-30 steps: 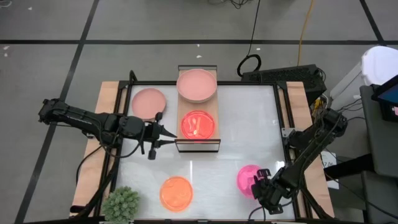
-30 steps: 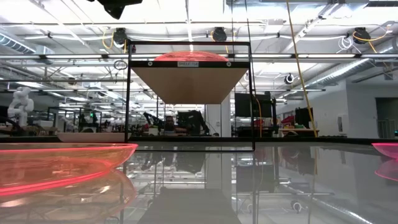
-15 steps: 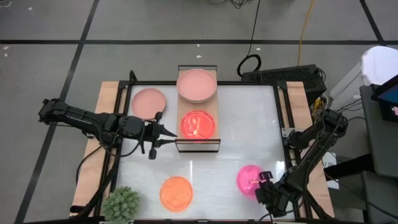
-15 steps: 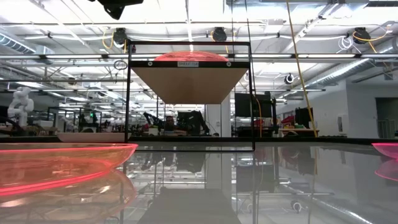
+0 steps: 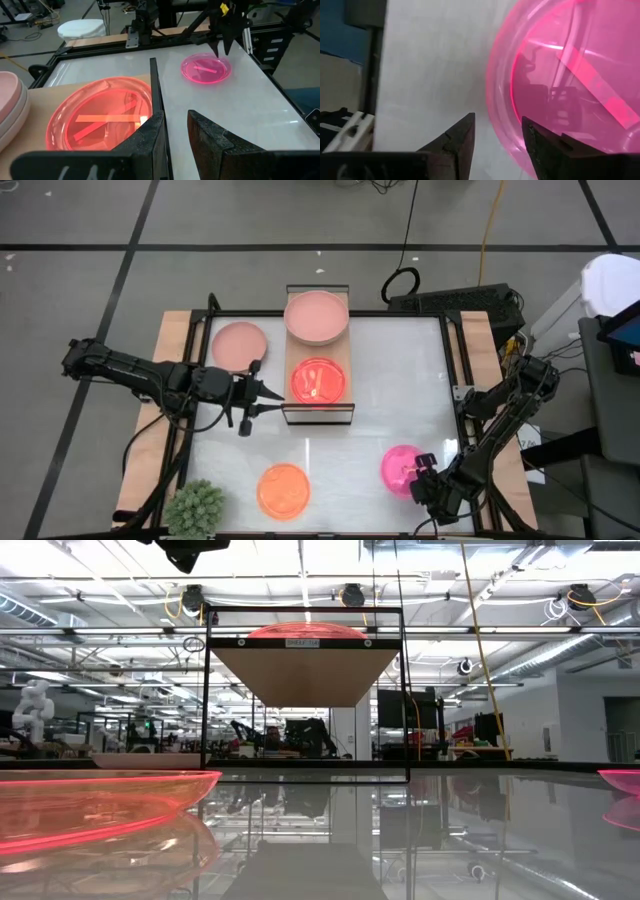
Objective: Place and stack plates onto a shelf
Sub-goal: Stack the pink plate on top of the orange plate on the shelf
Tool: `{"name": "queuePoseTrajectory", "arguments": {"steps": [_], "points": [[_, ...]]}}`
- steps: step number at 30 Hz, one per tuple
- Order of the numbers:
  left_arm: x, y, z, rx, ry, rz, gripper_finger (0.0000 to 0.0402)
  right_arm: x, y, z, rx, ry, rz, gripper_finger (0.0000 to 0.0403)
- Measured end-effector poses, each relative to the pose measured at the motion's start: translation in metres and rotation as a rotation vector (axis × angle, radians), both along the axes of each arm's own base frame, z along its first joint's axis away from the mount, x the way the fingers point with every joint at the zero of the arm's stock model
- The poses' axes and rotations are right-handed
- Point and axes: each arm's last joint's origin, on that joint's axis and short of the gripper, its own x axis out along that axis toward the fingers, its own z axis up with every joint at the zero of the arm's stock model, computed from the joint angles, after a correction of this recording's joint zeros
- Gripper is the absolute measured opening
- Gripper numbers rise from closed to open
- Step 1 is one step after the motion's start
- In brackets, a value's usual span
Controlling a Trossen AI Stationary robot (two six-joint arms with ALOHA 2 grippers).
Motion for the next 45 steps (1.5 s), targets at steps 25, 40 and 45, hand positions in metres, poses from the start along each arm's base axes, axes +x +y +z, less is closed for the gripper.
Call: {"name": "queuePoseTrajectory", "arguments": {"steps": [25,40,45], "points": [[0.000,0.000,0.000,0.001,0.002,-0.001,0.0092,-0.005,-0.005,-0.012,0.007,0.021,0.043,0.0004],[0.000,0.000,0.000,0.001,0.002,-0.001,0.0092,-0.004,-0.004,0.014,0.058,-0.010,0.034,0.0000],[0.000,0.000,0.000,0.002,0.002,-0.001,0.0092,-0.001,-0.004,0.038,0.021,-0.079,0.016,0.0000]]}}
